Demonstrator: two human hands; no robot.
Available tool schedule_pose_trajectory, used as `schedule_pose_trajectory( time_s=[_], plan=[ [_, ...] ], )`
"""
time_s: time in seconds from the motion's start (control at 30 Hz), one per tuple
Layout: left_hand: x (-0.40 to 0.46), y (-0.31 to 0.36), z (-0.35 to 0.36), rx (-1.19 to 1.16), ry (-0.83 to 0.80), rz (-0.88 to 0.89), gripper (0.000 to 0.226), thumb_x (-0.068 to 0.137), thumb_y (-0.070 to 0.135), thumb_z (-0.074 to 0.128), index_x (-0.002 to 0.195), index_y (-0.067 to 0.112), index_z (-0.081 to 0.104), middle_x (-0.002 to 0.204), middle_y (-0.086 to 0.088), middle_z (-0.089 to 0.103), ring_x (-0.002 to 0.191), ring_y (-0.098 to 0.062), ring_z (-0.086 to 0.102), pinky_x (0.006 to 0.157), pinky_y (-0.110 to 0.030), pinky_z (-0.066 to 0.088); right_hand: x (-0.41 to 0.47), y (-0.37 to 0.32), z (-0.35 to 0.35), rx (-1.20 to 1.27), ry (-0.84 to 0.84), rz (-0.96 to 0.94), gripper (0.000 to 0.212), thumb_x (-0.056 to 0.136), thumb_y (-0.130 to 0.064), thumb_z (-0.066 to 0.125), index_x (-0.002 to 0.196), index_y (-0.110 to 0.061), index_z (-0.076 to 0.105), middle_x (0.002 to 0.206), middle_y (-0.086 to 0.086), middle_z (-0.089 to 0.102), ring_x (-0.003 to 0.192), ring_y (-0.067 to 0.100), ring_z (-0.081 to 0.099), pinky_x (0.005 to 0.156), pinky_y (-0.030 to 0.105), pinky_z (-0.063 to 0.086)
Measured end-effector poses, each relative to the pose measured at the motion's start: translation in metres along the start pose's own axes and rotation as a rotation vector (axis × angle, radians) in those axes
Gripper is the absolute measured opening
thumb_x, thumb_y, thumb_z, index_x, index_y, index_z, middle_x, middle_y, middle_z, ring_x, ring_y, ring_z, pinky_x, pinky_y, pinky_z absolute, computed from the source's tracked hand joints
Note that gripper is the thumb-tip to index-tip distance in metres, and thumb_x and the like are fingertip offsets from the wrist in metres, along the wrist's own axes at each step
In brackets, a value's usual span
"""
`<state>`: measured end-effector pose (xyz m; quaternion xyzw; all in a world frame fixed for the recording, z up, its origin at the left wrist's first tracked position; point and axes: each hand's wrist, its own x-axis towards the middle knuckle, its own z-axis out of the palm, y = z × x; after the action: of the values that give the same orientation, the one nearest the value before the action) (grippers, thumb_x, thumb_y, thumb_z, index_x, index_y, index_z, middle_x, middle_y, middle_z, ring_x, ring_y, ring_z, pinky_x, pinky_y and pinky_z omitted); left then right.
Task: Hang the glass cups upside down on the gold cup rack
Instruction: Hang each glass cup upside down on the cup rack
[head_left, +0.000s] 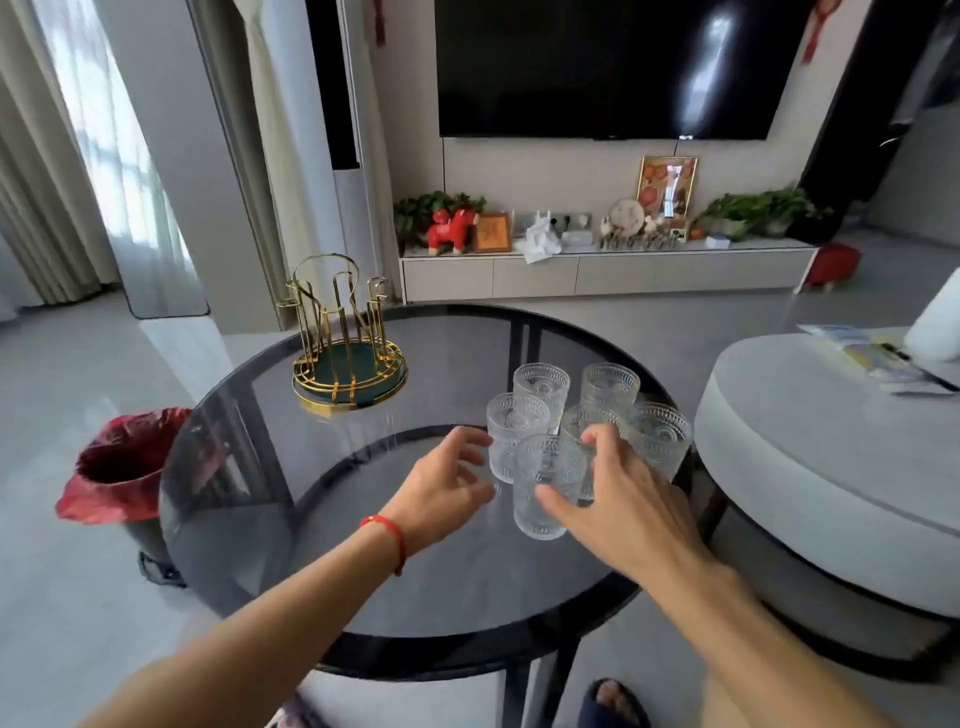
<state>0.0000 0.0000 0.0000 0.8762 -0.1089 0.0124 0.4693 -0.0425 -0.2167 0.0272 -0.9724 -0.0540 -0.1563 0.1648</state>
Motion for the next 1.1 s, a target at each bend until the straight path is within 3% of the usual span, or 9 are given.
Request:
schedule_pose_trajectory(
  time_s=[0.1,0.27,0.33,0.47,0.67,0.8,0.9,0.97,1.1],
  plan=[
    [-0.005,-0.007,0.012,-0.078,-0.03,0.035,0.049,0.083,0.012,0.068,0.128,0.029,0.056,0.119,0.003,0.062,0.099,-0.009,0.065,0.08,-0.022,0.058,-0.004,-0.008,0.023,-0.047,0.005,0.061,0.098,0.084,-0.072,0.06,0.153,-0.016,0.018,0.139,0.01,0.063,0.114,0.031,0.068,0.071,0.034,0.043],
    [-0.003,-0.002,0.023,-0.254,-0.078,0.032,0.064,0.075,0.033,0.075,0.135,0.029,0.051,0.121,0.01,0.062,0.101,-0.005,0.067,0.085,-0.028,0.059,-0.008,-0.02,0.046,0.065,0.05,0.135,0.106,0.085,-0.059,0.073,0.158,-0.008,0.014,0.142,0.016,0.058,0.121,0.033,0.065,0.082,0.039,0.053],
    [0.0,0.003,0.022,-0.267,-0.063,-0.021,0.068,0.075,0.037,0.074,0.138,0.027,0.049,0.118,0.011,0.06,0.094,-0.005,0.067,0.086,-0.034,0.061,-0.009,-0.021,0.049,0.122,0.028,0.155,0.103,0.089,-0.052,0.072,0.159,-0.003,0.016,0.146,0.02,0.051,0.131,0.035,0.057,0.096,0.039,0.051],
    [0.0,0.004,0.019,-0.004,-0.089,-0.006,0.077,0.076,0.051,0.081,0.141,0.026,0.047,0.115,0.008,0.05,0.094,-0.007,0.06,0.077,-0.01,0.049,-0.014,-0.024,0.054,0.325,-0.034,0.153,0.096,0.08,-0.038,0.083,0.154,-0.005,0.033,0.145,0.013,0.05,0.136,0.031,0.049,0.106,0.034,0.043],
    [-0.008,0.017,-0.008,0.155,0.069,-0.016,0.082,0.055,0.07,0.072,0.123,0.025,0.06,0.11,0.009,0.069,0.096,-0.013,0.069,0.084,-0.032,0.059,-0.008,-0.038,0.049,0.477,-0.033,0.032,0.091,0.074,-0.036,0.089,0.152,-0.021,0.045,0.13,-0.004,0.059,0.118,0.012,0.059,0.097,0.023,0.048],
    [-0.009,0.007,-0.038,-0.324,0.194,-0.2,0.071,0.064,0.059,0.082,0.116,0.015,0.063,0.104,-0.003,0.071,0.062,-0.024,0.077,0.058,-0.042,0.065,0.0,-0.047,0.056,0.789,0.075,0.005,0.053,0.089,-0.035,0.078,0.137,-0.029,0.057,0.131,-0.012,0.06,0.119,0.0,0.059,0.098,0.022,0.051],
    [0.004,-0.006,-0.058,-0.538,0.265,-0.281,0.065,0.076,0.051,0.082,0.121,0.01,0.06,0.113,-0.009,0.07,0.063,-0.033,0.076,0.061,-0.044,0.066,0.015,-0.065,0.064,1.164,-0.108,0.327,0.04,0.099,-0.044,0.063,0.136,-0.033,0.054,0.137,-0.001,0.061,0.113,0.006,0.067,0.098,0.036,0.057],
    [0.016,-0.013,-0.07,-0.611,0.288,-0.255,0.067,0.075,0.051,0.081,0.122,0.008,0.06,0.114,-0.009,0.07,0.063,-0.032,0.076,0.059,-0.04,0.065,0.034,-0.085,0.072,1.554,-0.256,0.522,0.04,0.103,-0.043,0.057,0.137,-0.021,0.057,0.133,0.016,0.067,0.111,0.026,0.072,0.098,0.05,0.059],
    [0.038,-0.034,-0.089,-0.557,0.264,-0.16,0.066,0.071,0.056,0.079,0.123,0.018,0.065,0.112,-0.001,0.074,0.08,-0.018,0.078,0.068,-0.042,0.066,0.072,-0.123,0.088,1.869,-0.345,0.555,0.046,0.107,-0.042,0.049,0.135,-0.009,0.065,0.128,0.019,0.074,0.116,0.038,0.072,0.103,0.052,0.055]
  ],
)
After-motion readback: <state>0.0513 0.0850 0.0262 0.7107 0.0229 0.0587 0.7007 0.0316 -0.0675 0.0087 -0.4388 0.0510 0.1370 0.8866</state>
